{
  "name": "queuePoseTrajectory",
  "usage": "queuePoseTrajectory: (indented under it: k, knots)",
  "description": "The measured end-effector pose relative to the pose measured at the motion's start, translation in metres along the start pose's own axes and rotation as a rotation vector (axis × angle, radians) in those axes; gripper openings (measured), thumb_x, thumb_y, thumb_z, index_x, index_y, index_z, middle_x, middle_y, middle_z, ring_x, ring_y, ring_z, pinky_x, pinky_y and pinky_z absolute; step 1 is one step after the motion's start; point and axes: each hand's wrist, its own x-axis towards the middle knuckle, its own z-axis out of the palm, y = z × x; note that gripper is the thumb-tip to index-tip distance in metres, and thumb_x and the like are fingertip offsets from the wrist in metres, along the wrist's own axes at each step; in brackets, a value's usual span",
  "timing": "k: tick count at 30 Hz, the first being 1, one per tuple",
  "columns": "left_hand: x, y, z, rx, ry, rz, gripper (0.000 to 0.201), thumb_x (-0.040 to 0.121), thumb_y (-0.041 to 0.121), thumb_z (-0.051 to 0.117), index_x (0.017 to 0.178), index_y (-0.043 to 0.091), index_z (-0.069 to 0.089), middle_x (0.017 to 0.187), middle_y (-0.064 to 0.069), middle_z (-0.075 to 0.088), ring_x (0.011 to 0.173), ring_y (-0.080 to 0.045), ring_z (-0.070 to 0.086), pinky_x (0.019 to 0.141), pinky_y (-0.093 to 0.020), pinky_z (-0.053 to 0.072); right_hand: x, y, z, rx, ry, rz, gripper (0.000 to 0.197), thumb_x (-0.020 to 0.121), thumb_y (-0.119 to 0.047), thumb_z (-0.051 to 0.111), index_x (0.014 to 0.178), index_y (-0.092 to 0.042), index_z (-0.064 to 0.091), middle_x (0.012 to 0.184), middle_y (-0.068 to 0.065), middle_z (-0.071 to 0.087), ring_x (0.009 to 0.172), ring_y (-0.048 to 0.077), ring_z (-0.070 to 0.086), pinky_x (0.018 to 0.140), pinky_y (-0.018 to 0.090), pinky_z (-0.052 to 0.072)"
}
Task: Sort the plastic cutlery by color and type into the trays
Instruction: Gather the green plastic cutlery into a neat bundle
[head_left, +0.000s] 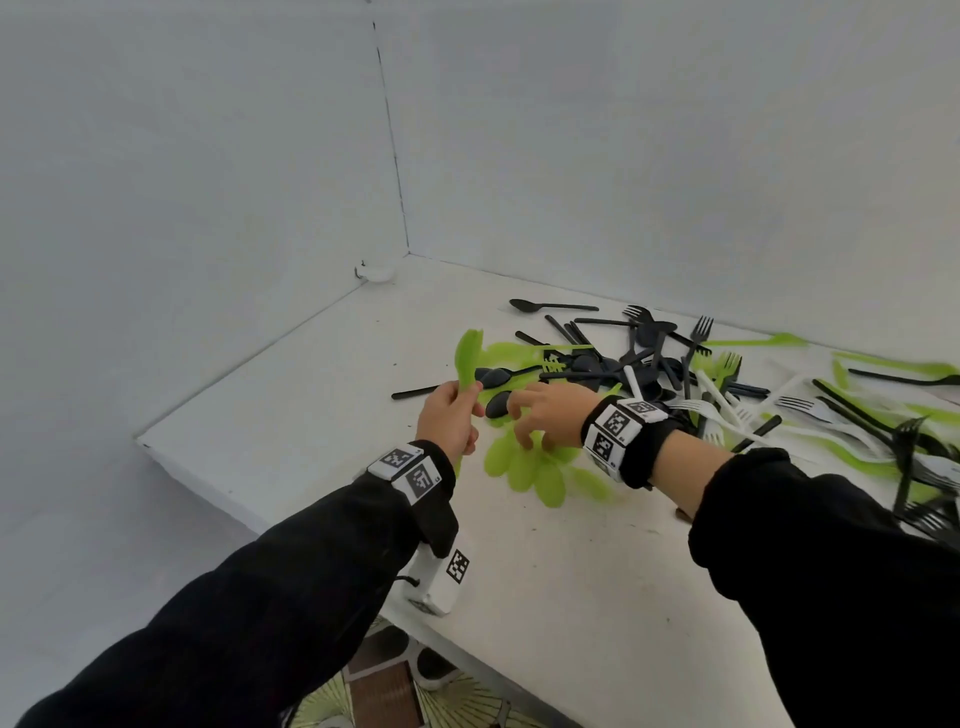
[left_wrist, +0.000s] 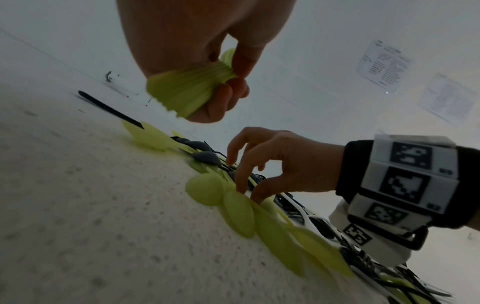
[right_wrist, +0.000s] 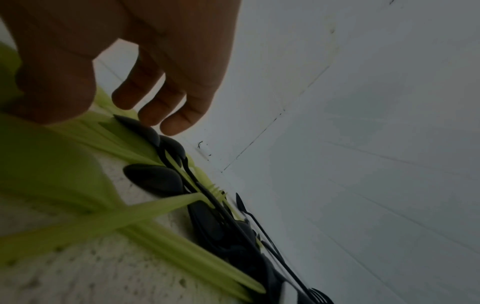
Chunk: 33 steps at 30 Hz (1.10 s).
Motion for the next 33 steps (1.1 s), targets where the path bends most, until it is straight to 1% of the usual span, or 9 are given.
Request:
queuePoseTrajectory:
  k: [5,7,10,12,14,16,23,26,33]
  knots:
    - [0.002,-0.001,0.008,0.015,0.013,0.024,0.019,0.096,0.025,0.049,0.079,0.014,0.051,0.069,0.002,0.05,0.04,-0.013,0.034,0.04,-0.02,0.026,-0.007,0.013,0.006,0.0,0.059,0.045,0.018,0.09,-0.027,0.055,0.104,-0.019,0.064,0.129,-0.001,0.047,0.119,0.021,0.041,0.089,0.032,0.035]
    - [0.001,-0.001,0.011,0.025,0.017,0.038,0.021,0.096,0.025,0.049,0.078,0.015,0.05,0.069,0.002,0.05,0.037,-0.012,0.034,0.038,-0.019,0.026,-0.011,0.016,0.007,0.053,0.075,0.036,0.015,0.089,-0.02,0.054,0.099,-0.013,0.062,0.118,0.002,0.055,0.11,0.022,0.047,0.086,0.03,0.034]
    - [0.0,0.0,0.017,0.026,0.018,0.051,0.021,0.095,0.024,0.049,0.076,0.016,0.051,0.069,0.002,0.05,0.037,-0.011,0.034,0.037,-0.019,0.026,-0.015,0.016,0.009,0.171,0.056,0.07,0.014,0.082,0.0,0.046,0.09,-0.011,0.052,0.1,0.009,0.054,0.091,0.026,0.051,0.07,0.026,0.028]
    - [0.0,0.001,0.02,0.014,0.018,0.059,0.019,0.096,0.023,0.049,0.077,0.017,0.051,0.069,0.001,0.05,0.036,-0.01,0.034,0.036,-0.019,0.025,-0.019,0.013,0.011,0.218,0.089,0.098,0.027,0.081,0.005,0.043,0.101,-0.011,0.052,0.11,0.008,0.054,0.095,0.029,0.054,0.071,0.029,0.033]
    - [0.001,0.001,0.023,-0.002,0.016,0.065,0.018,0.096,0.023,0.049,0.079,0.017,0.052,0.068,0.001,0.049,0.036,-0.01,0.033,0.035,-0.018,0.024,-0.023,0.009,0.014,0.177,0.115,0.105,0.04,0.083,-0.006,0.046,0.12,-0.02,0.052,0.119,0.003,0.052,0.106,0.024,0.052,0.085,0.033,0.037]
    - [0.003,0.001,0.026,-0.008,0.013,0.072,0.017,0.096,0.023,0.049,0.08,0.017,0.053,0.067,0.001,0.049,0.037,-0.01,0.032,0.035,-0.019,0.024,-0.025,0.004,0.015,0.143,0.135,0.114,0.043,0.086,-0.02,0.048,0.127,-0.03,0.051,0.119,0.0,0.049,0.111,0.018,0.049,0.093,0.034,0.032]
    - [0.008,0.003,0.03,-0.015,-0.046,0.091,0.013,0.097,0.021,0.048,0.098,0.011,0.057,0.069,0.0,0.048,0.036,-0.007,0.032,0.036,-0.019,0.027,-0.021,-0.001,0.012,0.171,-0.044,0.081,0.053,0.083,-0.01,0.055,0.133,-0.026,0.048,0.132,0.001,0.044,0.12,0.022,0.044,0.095,0.038,0.037]
    - [0.008,0.005,0.028,-0.026,-0.071,0.091,0.013,0.097,0.02,0.047,0.093,0.014,0.057,0.069,0.0,0.048,0.036,-0.006,0.032,0.035,-0.018,0.027,-0.016,-0.004,0.012,0.246,-0.01,0.121,0.041,0.089,-0.017,0.053,0.13,-0.023,0.052,0.132,0.001,0.046,0.117,0.026,0.051,0.09,0.036,0.043]
    - [0.017,0.014,0.017,-0.048,-0.054,0.124,0.018,0.097,0.02,0.046,0.082,0.018,0.055,0.069,0.001,0.047,0.034,-0.007,0.032,0.039,-0.02,0.027,-0.003,0.005,-0.001,0.259,0.089,0.132,0.037,0.093,-0.027,0.052,0.128,-0.013,0.055,0.128,0.007,0.052,0.118,0.026,0.05,0.091,0.035,0.039]
